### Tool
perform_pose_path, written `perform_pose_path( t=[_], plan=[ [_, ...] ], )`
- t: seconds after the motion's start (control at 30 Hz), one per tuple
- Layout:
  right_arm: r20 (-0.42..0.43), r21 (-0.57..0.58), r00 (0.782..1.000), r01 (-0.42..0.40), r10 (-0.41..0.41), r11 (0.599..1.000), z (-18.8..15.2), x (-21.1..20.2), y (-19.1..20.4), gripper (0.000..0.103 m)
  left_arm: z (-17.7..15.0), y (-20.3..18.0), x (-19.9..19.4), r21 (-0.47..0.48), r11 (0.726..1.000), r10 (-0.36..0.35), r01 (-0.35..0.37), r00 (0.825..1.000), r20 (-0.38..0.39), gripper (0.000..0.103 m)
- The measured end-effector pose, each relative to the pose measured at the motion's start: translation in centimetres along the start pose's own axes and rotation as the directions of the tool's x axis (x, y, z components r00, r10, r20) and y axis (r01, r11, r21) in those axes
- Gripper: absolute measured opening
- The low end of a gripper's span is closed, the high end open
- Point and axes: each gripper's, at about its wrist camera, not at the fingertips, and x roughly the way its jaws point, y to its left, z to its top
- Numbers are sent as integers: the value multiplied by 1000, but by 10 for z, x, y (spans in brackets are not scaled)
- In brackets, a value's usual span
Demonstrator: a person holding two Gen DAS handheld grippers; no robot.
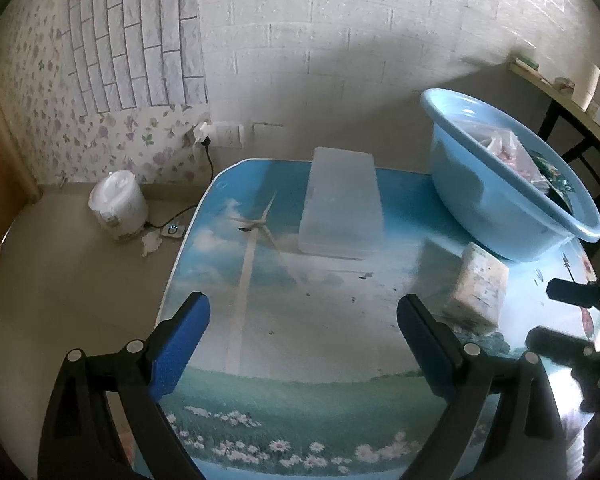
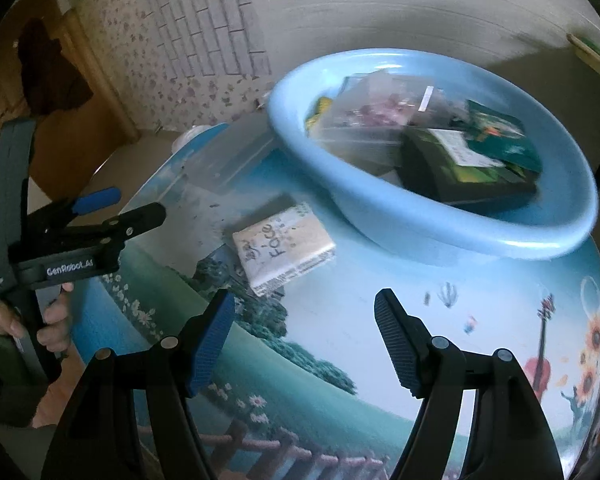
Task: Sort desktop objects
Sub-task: 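Withdraw both open tools toward the clear box and the white tissue pack, then grasp the clear plastic box with the left tool while the right tool approaches the tissue pack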
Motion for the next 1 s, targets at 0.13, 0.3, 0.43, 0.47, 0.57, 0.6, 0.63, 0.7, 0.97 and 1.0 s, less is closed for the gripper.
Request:
perform_pose_path(
  t=[0.13, 0.3, 0.43, 0.47, 0.57, 0.6, 0.63, 0.7, 0.97, 1.0],
  plan=[
    [-7, -6, 1000, -24, 24, 1000, 0, 9, 3, 68, 5, 1, 7, -1, 1000, -9, 9, 1000, -9, 96],
    [-15, -22, 1000, -27, 26, 999, 1, 16, 3, 68, 17, -6, 23, 29, 999, -27, 28, 1000, -12, 96],
    [-20, -43, 1000, -25, 24, 999, 0, 19, 4, 68, 27, -15, 37, 48, 998, -49, 50, 999, -23, 96],
    [-22, -46, 999, -25, 24, 999, 0, 20, 4, 68, 30, -18, 41, 55, 997, -55, 56, 998, -27, 96],
    [-28, -55, 999, -32, 30, 998, 0, 23, 5, 68, 37, -27, 53, 85, 995, -56, 60, 997, -46, 96],
    [-31, -58, 999, -33, 31, 998, 0, 23, 6, 68, 39, -30, 58, 94, 994, -53, 58, 997, -55, 96],
    [-33, -58, 999, -34, 32, 998, 0, 24, 5, 68, 41, -31, 60, 94, 994, -52, 58, 997, -58, 96],
    [-37, -60, 999, -39, 37, 997, -1, 25, 4, 68, 44, -32, 66, 87, 994, -56, 62, 996, -67, 96],
    [-32, -87, 999, -41, 38, 995, -3, 25, 8, 68, 46, -33, 72, 90, 993, -72, 81, 993, -94, 62],
    [-31, -92, 999, -37, 34, 995, -3, 25, 9, 68, 45, -33, 72, 90, 992, -78, 86, 993, -94, 62]
  ],
)
